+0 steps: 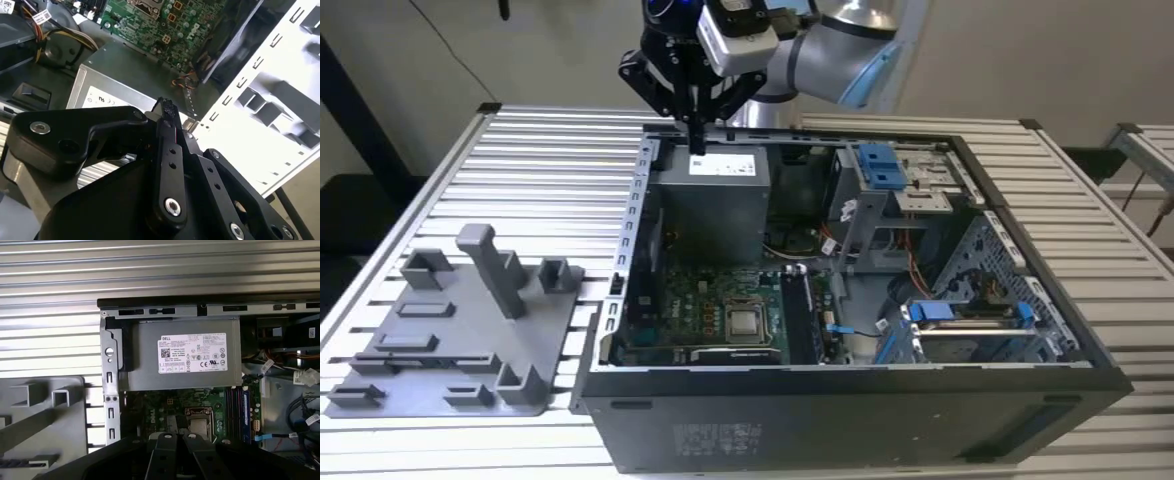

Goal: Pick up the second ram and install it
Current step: 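Reach for the second ram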

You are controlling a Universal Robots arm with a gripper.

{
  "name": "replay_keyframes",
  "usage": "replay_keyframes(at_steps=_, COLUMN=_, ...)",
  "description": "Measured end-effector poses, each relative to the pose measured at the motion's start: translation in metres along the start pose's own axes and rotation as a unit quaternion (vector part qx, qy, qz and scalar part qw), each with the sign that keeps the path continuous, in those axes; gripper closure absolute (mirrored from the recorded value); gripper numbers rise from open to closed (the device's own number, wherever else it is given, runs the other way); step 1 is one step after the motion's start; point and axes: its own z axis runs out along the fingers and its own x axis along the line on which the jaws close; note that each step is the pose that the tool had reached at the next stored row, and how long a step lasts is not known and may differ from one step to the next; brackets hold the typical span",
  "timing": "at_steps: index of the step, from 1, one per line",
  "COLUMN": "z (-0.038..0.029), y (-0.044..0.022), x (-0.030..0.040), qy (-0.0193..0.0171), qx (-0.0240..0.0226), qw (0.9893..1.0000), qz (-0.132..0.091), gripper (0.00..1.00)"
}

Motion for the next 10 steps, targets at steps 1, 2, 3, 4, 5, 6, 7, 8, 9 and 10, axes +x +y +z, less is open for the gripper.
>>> replay_keyframes(at_steps=1, z=0.0, y=-0.0001, x=0.0005, qy=0.0, qx=0.0, qw=1.0, qz=0.0, gripper=0.89)
replay_keyframes(at_steps=2, z=0.0, y=-0.0001, x=0.0011, qy=0.0, qx=0.0, qw=1.0, qz=0.0, gripper=0.89)
replay_keyframes(at_steps=3, z=0.0, y=-0.0002, x=0.0017, qy=0.0, qx=0.0, qw=1.0, qz=0.0, gripper=0.89)
replay_keyframes(at_steps=4, z=0.0, y=-0.0002, x=0.0022, qy=0.0, qx=0.0, qw=1.0, qz=0.0, gripper=0.89)
replay_keyframes(at_steps=5, z=0.0, y=-0.0002, x=0.0028, qy=0.0, qx=0.0, qw=1.0, qz=0.0, gripper=0.89)
replay_keyframes(at_steps=6, z=0.0, y=-0.0003, x=0.0033, qy=0.0, qx=0.0, qw=1.0, qz=0.0, gripper=0.89)
replay_keyframes(at_steps=7, z=0.0, y=-0.0004, x=0.0039, qy=0.0, qx=0.0, qw=1.0, qz=0.0, gripper=0.89)
replay_keyframes(at_steps=8, z=0.0, y=-0.0005, x=0.0045, qy=0.0, qx=0.0, qw=1.0, qz=0.0, gripper=0.89)
replay_keyframes(at_steps=9, z=0.0, y=-0.0005, x=0.0052, qy=0.0, qx=0.0, qw=1.0, qz=0.0, gripper=0.89)
replay_keyframes(at_steps=10, z=-0.0001, y=-0.0007, x=0.006, qy=0.0, qx=0.0, qw=1.0, qz=0.0, gripper=0.89)
